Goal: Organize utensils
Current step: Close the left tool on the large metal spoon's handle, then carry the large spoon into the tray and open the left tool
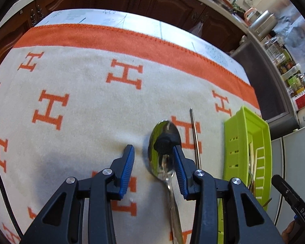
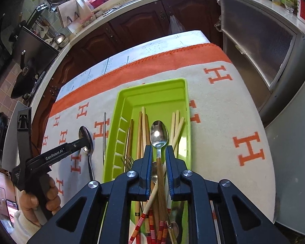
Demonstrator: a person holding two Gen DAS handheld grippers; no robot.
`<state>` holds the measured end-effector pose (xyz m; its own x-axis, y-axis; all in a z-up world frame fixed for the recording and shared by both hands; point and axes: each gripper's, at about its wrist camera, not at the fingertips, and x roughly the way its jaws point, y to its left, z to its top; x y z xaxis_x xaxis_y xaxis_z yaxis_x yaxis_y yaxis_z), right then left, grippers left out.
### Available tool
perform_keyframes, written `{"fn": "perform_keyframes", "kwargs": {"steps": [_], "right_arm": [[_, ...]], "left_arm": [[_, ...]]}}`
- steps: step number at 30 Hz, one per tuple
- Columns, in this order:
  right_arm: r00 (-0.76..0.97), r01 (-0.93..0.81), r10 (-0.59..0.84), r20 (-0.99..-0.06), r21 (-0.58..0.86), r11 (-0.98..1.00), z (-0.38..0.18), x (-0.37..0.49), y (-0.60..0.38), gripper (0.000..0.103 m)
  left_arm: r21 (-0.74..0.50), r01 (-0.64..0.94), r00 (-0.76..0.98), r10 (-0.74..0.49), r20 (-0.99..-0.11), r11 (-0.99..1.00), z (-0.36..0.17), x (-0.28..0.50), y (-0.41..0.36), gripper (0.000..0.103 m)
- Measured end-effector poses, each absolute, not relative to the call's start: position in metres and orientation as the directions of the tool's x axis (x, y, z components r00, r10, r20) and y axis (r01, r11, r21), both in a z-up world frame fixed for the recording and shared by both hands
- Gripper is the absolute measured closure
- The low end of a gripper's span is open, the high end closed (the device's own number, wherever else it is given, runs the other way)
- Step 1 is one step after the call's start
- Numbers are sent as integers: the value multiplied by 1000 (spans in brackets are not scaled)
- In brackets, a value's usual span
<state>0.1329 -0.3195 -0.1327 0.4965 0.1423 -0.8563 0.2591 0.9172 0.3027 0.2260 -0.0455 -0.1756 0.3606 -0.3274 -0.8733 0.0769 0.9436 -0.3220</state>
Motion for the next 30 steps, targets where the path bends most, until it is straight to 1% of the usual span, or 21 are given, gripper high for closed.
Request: {"fn": "perform_keyframes", "kwargs": {"steps": [5,9,14,16,17,19,21,23,26,30], "right_arm": [[501,240,140,-854,293,926,-133,127,-318,90],[499,234,142,-855,290,928,-135,124,-317,90],[494,234,134,-859,280,931,-139,123,-316,90],[489,236,131,-862,275,932,-142,122,-316,90],[487,234,132,-864,274,933,-143,123,-315,90],[483,231,128,-866,267,936,-145,123,-313,90],[477,228,122,-870,257,939,-146,124,-310,90],[474,223,121,-872,252,942,-146,124,-307,90],[474,223,115,-873,246,943,-145,123,-306,90],[479,233,117,-870,254,939,-142,119,-306,90]], "left_arm": [[-368,121,429,-383,-818,922,-178,225,-45,66],[-378,198,464,-426,-777,904,-182,225,-52,66],[-412,284,473,-501,-725,866,-187,222,-52,66],[-439,307,460,-535,-709,845,-188,220,-50,68],[-457,320,449,-558,-698,830,-190,220,-48,70],[-485,337,429,-590,-683,807,-192,220,-46,76],[-516,342,398,-619,-677,785,-196,222,-47,90],[-531,353,370,-636,-677,771,-199,224,-51,96],[-489,388,376,-619,-689,781,-196,219,-62,98],[-518,358,387,-629,-675,777,-196,217,-61,101]]}}
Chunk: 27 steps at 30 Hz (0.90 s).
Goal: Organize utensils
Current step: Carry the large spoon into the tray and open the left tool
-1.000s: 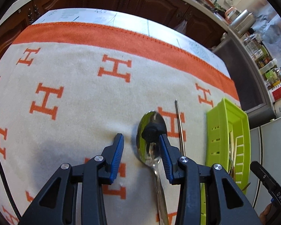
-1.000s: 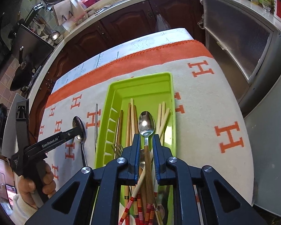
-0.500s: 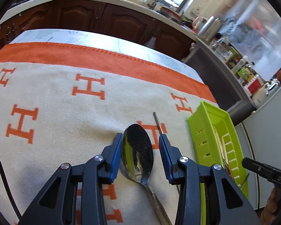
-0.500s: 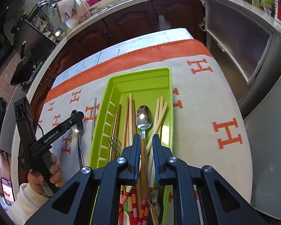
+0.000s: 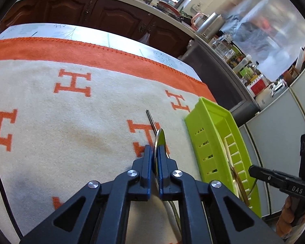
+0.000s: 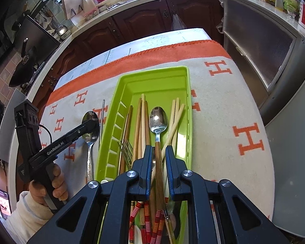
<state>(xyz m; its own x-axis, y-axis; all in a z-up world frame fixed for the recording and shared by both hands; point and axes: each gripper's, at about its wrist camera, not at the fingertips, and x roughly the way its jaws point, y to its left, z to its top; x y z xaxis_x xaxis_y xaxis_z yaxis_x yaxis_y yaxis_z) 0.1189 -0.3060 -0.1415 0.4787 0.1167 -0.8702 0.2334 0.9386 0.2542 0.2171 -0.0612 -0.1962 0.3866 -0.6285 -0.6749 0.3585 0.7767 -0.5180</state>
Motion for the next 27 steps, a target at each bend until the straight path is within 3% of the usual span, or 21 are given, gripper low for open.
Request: {"fn": "perform_keyframes", "kwargs": {"steps": [14,21,27], "right_arm": [[508,251,168,-845,332,909,-124,86,-314,90],[525,254,169,-834,343,904,-119,69,-314,90],[543,278,140,-828,334,901,-114,55,-319,90]], "left_arm": [[-662,368,356,-757,-549,653,-155,180,-20,101],[-679,354,350,-764,-542,643,-127,165,-12,100],[-648,399,321,-761,-564,649,-102,158,-52,100]]}}
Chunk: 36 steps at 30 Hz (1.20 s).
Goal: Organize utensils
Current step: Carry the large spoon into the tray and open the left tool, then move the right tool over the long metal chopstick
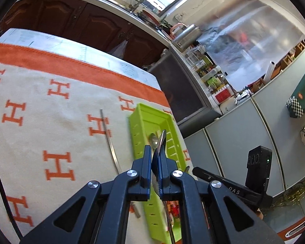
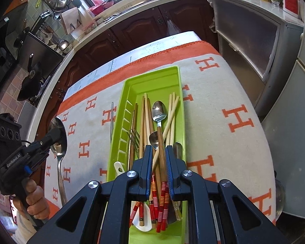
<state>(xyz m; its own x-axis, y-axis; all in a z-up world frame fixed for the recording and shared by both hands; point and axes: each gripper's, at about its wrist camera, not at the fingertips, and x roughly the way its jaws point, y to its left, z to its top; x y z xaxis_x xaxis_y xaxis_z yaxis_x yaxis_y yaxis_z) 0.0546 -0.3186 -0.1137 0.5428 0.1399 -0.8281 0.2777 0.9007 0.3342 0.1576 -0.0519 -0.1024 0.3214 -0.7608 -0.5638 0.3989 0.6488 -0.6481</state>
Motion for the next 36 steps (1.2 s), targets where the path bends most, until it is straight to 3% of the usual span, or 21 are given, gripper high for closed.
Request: {"fn": "perform_keyframes", "kwargs": {"steps": [15,19,36], "right_arm": [[568,388,70,-820,342,856,-118,33,-362,90],[566,381,77,-821,343,859,-122,36,-360,90],[561,256,153,-814,346,903,-118,45,-310,90]], "left_arm": [[-380,530,322,-594,-738,759,-117,167,-168,99],[-390,505,324,-587,-742,770,-117,169,-159,88],[-373,363,398,-504,-767,854,-95,127,-76,87]]}}
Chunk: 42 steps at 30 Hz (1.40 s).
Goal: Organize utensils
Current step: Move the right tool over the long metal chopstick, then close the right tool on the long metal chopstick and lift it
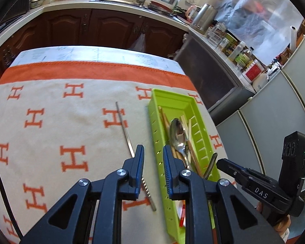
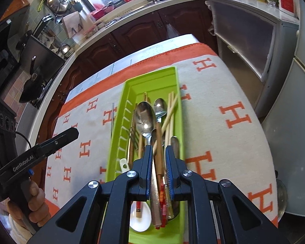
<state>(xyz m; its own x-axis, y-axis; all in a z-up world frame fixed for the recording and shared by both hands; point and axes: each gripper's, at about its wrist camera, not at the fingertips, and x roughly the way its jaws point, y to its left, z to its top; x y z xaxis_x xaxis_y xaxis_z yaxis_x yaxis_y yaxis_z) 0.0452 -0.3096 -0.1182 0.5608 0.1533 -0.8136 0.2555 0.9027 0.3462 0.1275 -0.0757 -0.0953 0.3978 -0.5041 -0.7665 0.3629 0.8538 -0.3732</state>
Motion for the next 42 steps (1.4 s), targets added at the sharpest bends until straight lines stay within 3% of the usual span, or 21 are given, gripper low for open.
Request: {"fn": "perform_keyframes", "kwargs": {"steps": [23,31,42], "right_arm": [[478,69,219,-850,285,956,-105,67,-199,90],[403,51,187,-896,226,973,-102,120,-168,90],[233,128,92,-968,124,984,-137,202,-152,90]], "left_arm": [[-299,171,437,-344,-831,939,-113,97,23,84],[-311,107,468,-324,-822,944,-111,107,62,72],[-364,45,496,-337,-800,930,-110,124,101,70]]}}
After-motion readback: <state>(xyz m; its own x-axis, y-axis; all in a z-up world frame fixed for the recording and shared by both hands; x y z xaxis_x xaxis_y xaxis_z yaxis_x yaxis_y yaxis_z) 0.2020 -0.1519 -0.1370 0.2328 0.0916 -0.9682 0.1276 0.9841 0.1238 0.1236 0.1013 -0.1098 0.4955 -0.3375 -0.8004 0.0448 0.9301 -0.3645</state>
